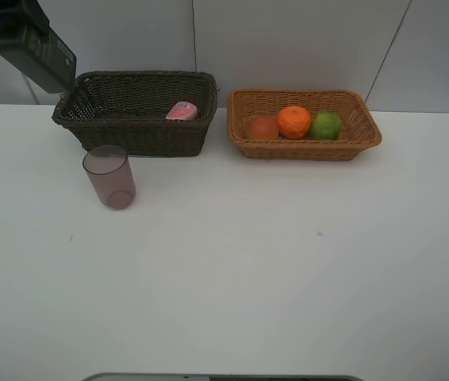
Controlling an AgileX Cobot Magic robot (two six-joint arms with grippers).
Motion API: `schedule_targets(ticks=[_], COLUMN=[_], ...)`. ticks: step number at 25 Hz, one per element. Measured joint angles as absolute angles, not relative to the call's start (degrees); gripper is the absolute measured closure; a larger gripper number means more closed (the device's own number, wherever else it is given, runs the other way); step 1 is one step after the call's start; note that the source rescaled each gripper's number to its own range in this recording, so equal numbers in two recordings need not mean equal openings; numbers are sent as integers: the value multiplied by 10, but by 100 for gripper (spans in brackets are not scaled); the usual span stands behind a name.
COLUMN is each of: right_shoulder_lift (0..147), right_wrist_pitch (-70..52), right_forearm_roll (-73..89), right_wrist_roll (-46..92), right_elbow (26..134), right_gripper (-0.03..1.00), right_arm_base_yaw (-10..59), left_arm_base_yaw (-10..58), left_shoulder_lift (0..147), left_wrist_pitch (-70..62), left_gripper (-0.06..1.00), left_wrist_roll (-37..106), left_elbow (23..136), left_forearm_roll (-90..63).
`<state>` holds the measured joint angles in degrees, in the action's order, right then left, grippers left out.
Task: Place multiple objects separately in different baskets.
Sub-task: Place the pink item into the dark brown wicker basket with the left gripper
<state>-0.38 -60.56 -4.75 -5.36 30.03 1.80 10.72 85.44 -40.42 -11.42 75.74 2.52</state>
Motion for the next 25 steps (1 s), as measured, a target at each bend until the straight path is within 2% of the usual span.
schedule_targets(ticks=[9,25], right_shoulder_lift=[-4,-4], right_wrist_pitch=[-606,-606], right_forearm_roll=[-47,-47], right_wrist_roll=[-54,-54], right_elbow=[300,300], right_gripper=[-3,-3], right_arm_base_yaw=[18,18], left_arm_base_yaw=[107,107], left_shoulder_lift=[880,1110], left_wrist_pitch=[-225,-42], left_gripper=[48,48], left_wrist_roll=[-120,-127], left_elbow=[757,757], left_forearm_roll=[73,89])
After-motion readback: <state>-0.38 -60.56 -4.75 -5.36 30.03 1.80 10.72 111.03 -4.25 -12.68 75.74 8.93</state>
